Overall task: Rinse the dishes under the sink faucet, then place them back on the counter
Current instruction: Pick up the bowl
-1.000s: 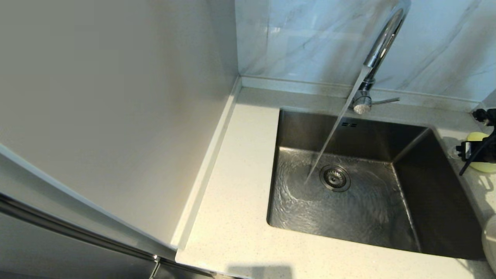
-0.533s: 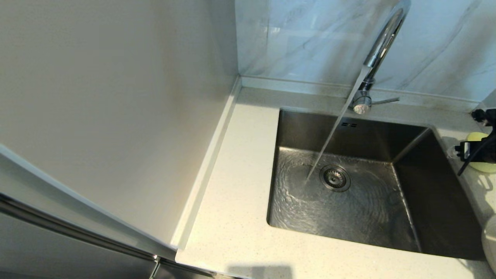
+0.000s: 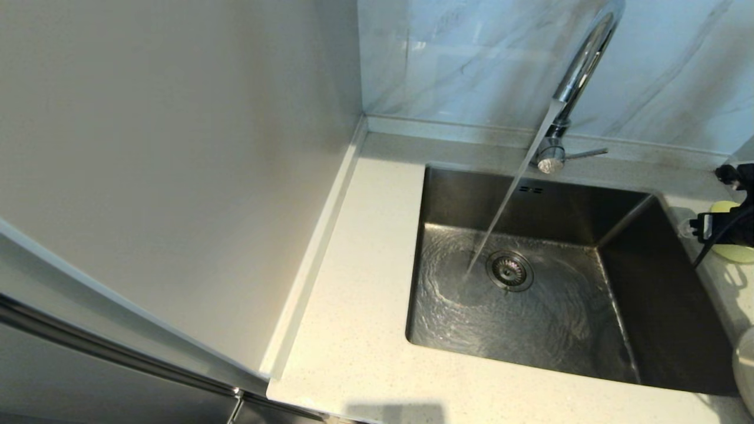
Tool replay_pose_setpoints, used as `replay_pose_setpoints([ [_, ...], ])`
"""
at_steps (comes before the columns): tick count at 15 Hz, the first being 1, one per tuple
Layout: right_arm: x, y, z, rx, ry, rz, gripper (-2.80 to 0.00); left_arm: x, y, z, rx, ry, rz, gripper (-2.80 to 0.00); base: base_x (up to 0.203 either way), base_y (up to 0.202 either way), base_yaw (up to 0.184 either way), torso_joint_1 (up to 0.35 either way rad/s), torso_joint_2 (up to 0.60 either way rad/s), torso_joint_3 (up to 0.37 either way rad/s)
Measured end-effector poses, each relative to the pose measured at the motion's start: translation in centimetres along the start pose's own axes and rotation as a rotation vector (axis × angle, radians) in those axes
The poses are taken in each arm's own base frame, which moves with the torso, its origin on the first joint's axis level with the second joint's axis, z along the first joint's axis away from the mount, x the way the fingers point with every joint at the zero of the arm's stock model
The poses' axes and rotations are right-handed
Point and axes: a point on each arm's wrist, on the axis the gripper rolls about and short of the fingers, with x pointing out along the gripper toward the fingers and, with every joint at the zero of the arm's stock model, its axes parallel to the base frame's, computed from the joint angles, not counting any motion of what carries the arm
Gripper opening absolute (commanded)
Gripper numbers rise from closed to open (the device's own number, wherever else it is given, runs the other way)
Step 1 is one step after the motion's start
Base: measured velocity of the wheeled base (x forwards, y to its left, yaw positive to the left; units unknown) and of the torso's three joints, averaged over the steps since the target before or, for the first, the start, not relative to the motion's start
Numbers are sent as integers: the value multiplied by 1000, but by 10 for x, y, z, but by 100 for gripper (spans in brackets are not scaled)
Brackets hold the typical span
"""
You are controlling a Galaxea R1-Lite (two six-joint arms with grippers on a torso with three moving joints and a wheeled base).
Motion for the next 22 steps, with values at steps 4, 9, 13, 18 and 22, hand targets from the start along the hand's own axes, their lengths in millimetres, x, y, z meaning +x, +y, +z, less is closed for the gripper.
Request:
replay_pose_setpoints([
  [4,0,1,-4,5,12,15,0,0,0,0,0,0,0,-280,0,0,0,0,0,0],
  [9,7,0,4,39,-14,5,-280,0,0,0,0,0,0,-280,0,0,0,0,0,0],
  [13,6,-1,8,42,-27,-1,-280,0,0,0,0,0,0,-280,0,0,0,0,0,0],
  [18,9,1,1,25,-92,-22,-280,0,0,0,0,0,-1,-280,0,0,0,0,0,0],
  [22,9,7,6,51,-243,-29,-280,0,0,0,0,0,0,-280,0,0,0,0,0,0],
])
